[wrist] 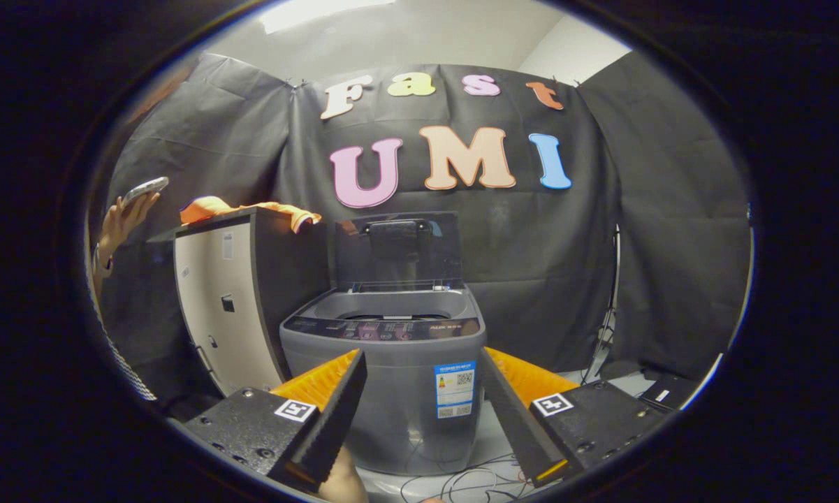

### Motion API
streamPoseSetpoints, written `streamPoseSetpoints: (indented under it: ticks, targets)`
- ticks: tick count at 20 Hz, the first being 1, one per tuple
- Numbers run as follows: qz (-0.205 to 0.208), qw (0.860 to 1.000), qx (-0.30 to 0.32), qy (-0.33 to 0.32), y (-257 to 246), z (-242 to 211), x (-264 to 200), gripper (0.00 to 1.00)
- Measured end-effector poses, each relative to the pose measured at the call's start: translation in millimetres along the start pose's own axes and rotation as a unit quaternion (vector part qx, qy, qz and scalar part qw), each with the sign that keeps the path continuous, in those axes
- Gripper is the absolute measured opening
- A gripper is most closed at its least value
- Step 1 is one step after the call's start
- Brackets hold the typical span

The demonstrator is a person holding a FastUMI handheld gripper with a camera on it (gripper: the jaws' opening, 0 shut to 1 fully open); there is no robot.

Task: Put the clothes into the washing machine and then close the washing machine lid.

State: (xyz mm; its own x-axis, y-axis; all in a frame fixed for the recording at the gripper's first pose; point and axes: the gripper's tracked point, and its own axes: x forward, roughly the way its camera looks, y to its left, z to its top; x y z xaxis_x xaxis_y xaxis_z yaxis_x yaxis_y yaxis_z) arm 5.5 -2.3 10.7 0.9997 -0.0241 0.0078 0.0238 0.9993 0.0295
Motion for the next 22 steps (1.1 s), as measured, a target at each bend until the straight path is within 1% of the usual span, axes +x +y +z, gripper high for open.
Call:
streamPoseSetpoints:
  ticks: [3,5,8,10,16,18,22]
  targets:
    - [-0.001,1.000,-0.007,-0.014,7,28,11,0.97]
    - [0.005,1.000,-0.014,-0.017,18,50,23,0.97]
    - [0.025,1.000,-0.014,-0.008,41,81,42,0.97]
    - [0.040,0.999,-0.020,-0.015,60,107,54,0.97]
    - [0.083,0.995,-0.054,-0.033,127,166,104,0.97]
    - [0.103,0.993,-0.049,-0.040,154,184,121,0.97]
    - [0.153,0.986,-0.007,-0.057,214,220,151,0.98]
